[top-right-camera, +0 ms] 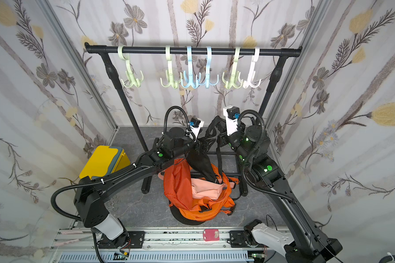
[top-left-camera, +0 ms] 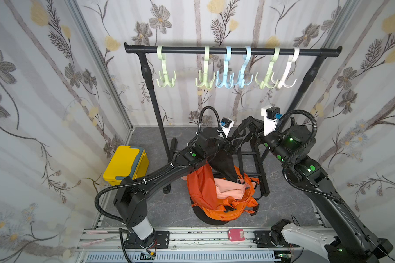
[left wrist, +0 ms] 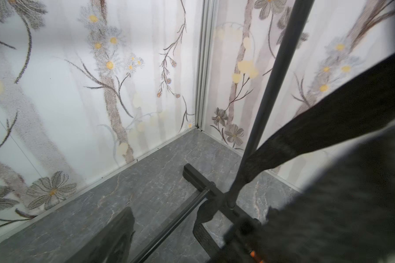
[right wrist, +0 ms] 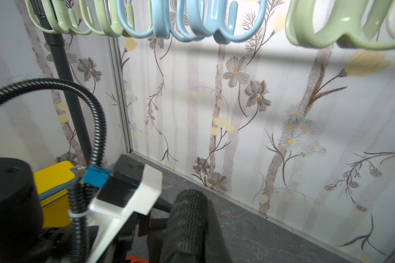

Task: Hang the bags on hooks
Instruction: Pick up the bag from the bag.

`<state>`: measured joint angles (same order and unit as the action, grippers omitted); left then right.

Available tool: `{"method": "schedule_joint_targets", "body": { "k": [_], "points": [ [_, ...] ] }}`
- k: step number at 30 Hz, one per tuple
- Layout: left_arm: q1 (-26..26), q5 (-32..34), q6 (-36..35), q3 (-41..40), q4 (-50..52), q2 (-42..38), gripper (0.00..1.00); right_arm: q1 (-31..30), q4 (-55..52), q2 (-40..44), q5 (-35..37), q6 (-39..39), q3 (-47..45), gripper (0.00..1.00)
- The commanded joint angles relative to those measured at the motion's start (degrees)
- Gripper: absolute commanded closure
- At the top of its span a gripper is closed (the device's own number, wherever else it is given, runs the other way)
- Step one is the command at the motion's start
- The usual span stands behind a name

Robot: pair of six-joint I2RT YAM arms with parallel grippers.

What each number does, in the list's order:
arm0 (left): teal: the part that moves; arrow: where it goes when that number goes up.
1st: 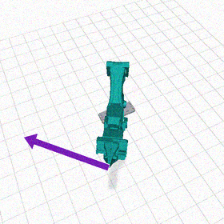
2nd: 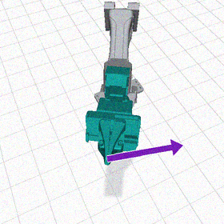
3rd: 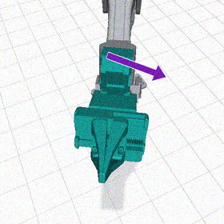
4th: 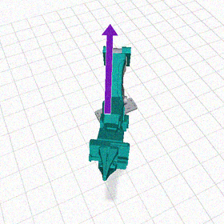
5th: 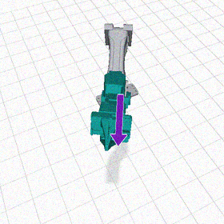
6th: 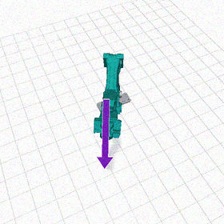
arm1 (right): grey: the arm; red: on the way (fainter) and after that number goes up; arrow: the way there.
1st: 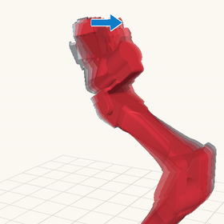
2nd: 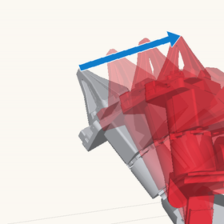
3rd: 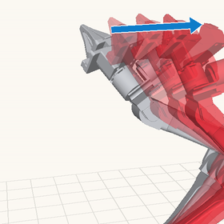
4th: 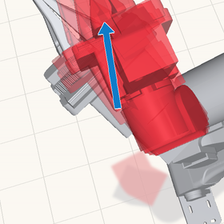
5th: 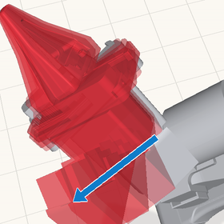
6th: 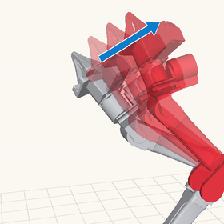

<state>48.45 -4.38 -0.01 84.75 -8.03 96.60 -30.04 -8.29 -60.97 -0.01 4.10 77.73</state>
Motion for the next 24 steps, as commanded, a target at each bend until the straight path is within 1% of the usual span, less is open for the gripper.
{"method": "schedule_joint_targets", "body": {
  "k": [1,2,4,5,6,10,13,15,18,20,24],
  "points": [
    [0.23,4.55,-4.39,2.13,2.59,1.82,0.44,0.11,-1.0,1.13,3.35,2.3,1.77,1.0],
    [0.33,4.98,-4.42,1.72,2.36,1.65,0.6,0.2,-1.32,1.48,4.89,2.78,2.16,1.0],
    [0.39,5.47,-4.21,-0.04,0.8,0.56,0.83,0.69,-1.93,1.81,7.83,3.42,2.96,1.0],
    [0.42,5.9,-3.92,-0.97,-0.11,-0.29,0.94,1.09,-2.06,2.23,9.01,3.87,3.04,1.0],
    [0.42,6.33,-3.86,-1.55,-0.75,-0.9,1.0,1.43,-2.13,2.56,9.83,4.09,3.13,1.0],
    [0.38,7.42,-3.73,-1.42,-1.31,-3.84,1.0,3.05,-3.4,3.89,12.42,4.52,4.43,1.0],
    [0.46,7.09,-3.6,2.16,1.41,-5.56,1.0,4.8,-5.01,4.84,15.18,4.93,6.12,1.0],
    [0.68,6.07,-3.23,5.62,3.94,-5.96,1.0,6.6,-6.57,4.94,15.69,5.0,8.3,1.0],
    [2.47,5.62,-3.68,14.06,9.9,-4.12,1.0,9.15,-9.06,3.71,14.4,4.52,12.64,1.0],
    [5.41,7.66,-5.21,21.01,14.75,-1.53,1.0,10.14,-11.09,1.78,13.0,4.4,16.89,1.0],
    [8.68,9.67,-5.63,33.83,22.9,4.14,1.0,12.03,-14.67,-2.58,11.58,4.65,25.27,1.0]
  ]
}}
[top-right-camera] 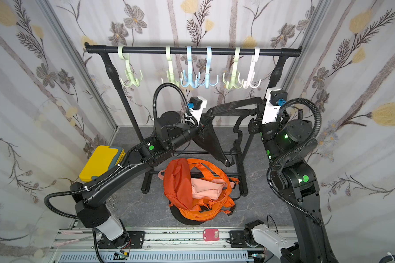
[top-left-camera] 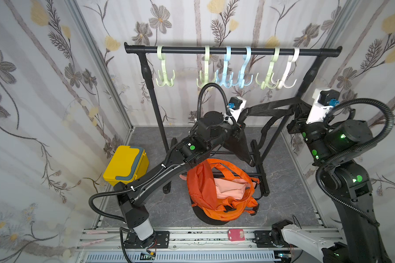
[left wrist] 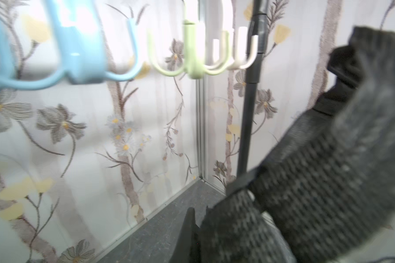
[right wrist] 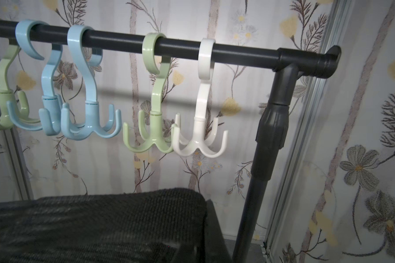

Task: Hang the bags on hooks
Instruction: Pick up the bag from the bag.

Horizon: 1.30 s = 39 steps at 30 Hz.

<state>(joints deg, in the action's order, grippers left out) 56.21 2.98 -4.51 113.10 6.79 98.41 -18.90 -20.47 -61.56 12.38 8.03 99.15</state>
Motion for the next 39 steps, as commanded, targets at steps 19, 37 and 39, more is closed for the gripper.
{"method": "schedule_joint_targets", "body": {
  "k": [19,37,39],
  "points": [
    [2.15,7.91,3.6,34.56,19.46,13.57,1.0,10.37,-6.7,-8.67,-11.07,0.14,11.45,0.89],
    [2.24,6.17,3.59,34.56,24.88,12.63,1.0,10.19,10.72,19.41,-33.28,-10.54,-41.61,0.06],
    [2.24,5.51,3.64,34.56,25.16,12.5,1.0,10.19,13.0,21.53,-34.02,-12.2,-46.1,0.04]
  ]
}}
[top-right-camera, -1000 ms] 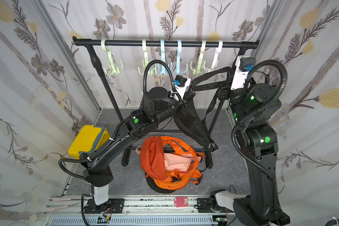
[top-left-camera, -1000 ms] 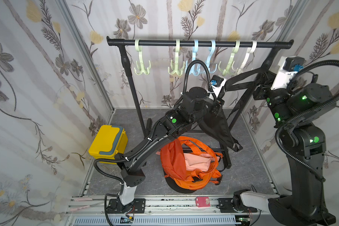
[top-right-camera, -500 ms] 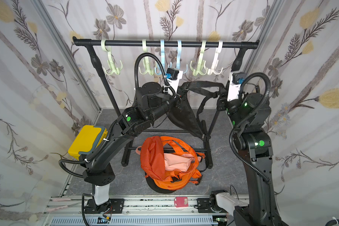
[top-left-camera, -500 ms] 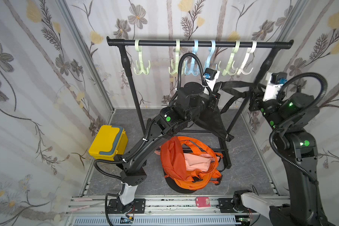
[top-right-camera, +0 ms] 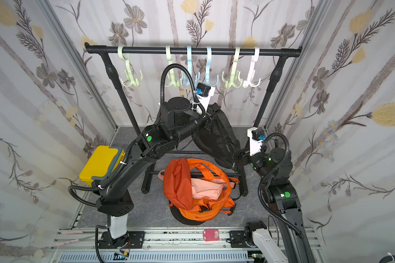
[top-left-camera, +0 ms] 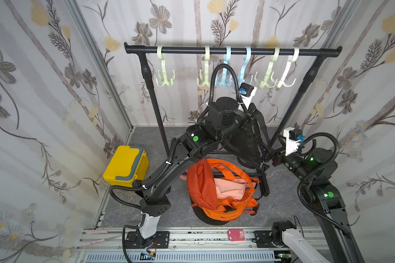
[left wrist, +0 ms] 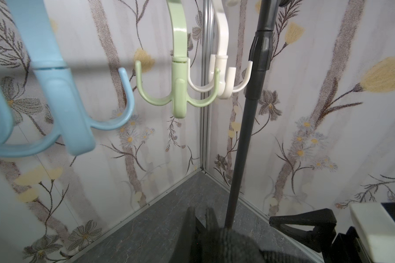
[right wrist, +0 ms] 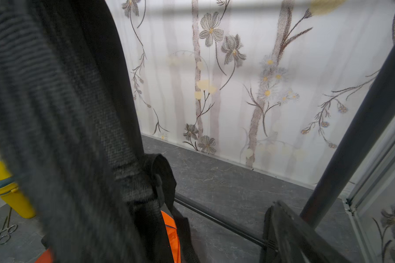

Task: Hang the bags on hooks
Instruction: Pick up the bag from the bag.

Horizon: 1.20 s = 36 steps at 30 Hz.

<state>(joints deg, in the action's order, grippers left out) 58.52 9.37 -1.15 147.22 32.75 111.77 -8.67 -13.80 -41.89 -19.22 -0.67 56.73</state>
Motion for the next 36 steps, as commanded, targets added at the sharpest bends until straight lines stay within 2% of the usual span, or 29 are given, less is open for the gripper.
{"method": "schedule_joint_targets", "body": {
  "k": [1,3,6,8,13,20,26,30,36],
  "points": [
    [-0.09,-1.03,0.39,0.44,-0.7,-0.96,1.0,-0.03,6.87,2.26,-3.0,-4.12,-4.95,0.03],
    [-0.09,-1.08,0.29,0.44,-0.2,-1.14,1.0,-0.12,7.33,3.22,-2.94,-4.65,-7.29,0.01],
    [-0.07,-1.79,0.26,0.44,0.86,-1.74,1.0,-0.12,7.52,5.38,6.07,-5.57,-11.13,0.0],
    [-0.05,-2.35,0.22,0.43,1.48,-2.11,1.0,-0.12,8.14,6.32,7.55,-5.32,-12.2,0.01],
    [0.0,-4.53,-0.98,0.61,5.15,-2.42,1.0,-0.13,8.97,4.29,1.99,-4.91,-7.89,0.01],
    [-0.08,-5.88,-2.83,0.53,10.21,-3.96,1.0,0.13,9.9,-0.65,-2.08,-4.49,-2.6,0.0],
    [-0.07,-5.21,-2.67,0.44,9.93,-4.96,1.0,-1.79,13.28,-3.37,-10.82,-5.0,-5.84,0.0],
    [-0.12,-6.58,-2.33,0.44,10.14,-5.11,1.0,-9.06,14.94,-2.77,-4.95,-3.12,-8.05,0.01],
    [0.01,-8.21,-1.52,0.11,10.64,-5.58,1.0,-13.37,19.63,-7.98,-2.44,-3.38,-7.01,0.0]
  ]
}}
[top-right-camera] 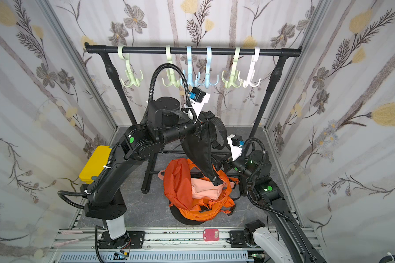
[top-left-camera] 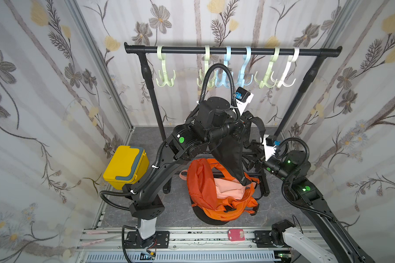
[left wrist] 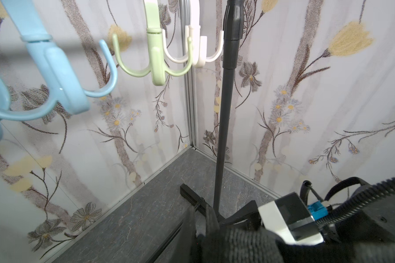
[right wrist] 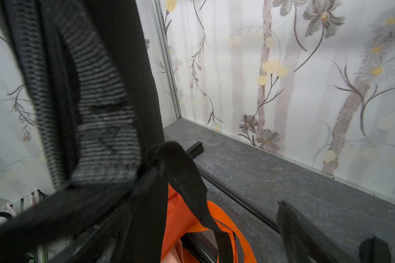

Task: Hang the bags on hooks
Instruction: Pick up the bag from the bag.

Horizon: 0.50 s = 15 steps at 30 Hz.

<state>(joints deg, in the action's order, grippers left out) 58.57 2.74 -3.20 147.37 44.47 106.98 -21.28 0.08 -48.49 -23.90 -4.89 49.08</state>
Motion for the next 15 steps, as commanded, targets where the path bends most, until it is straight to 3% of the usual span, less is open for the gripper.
{"method": "schedule_joint_targets", "body": {
  "k": [1,6,10,15],
  "points": [
    [-0.01,-1.73,0.64,-0.3,-1.13,-1.08,1.0,-0.76,6.78,-2.19,2.63,0.67,0.86,0.01],
    [0.07,-2.44,1.86,-6.25,-4.14,-4.78,1.0,-0.78,12.49,-7.23,3.14,-0.08,3.19,0.0],
    [-0.25,-2.72,2.91,-13.46,-8.77,-9.65,1.0,-0.62,16.21,-10.05,3.24,-1.11,4.48,0.14],
    [-2.56,-3.62,4.8,-21.23,-12.81,-14.84,1.0,1.7,16.6,-9.38,3.99,-2.44,5.47,0.83]
  ]
}}
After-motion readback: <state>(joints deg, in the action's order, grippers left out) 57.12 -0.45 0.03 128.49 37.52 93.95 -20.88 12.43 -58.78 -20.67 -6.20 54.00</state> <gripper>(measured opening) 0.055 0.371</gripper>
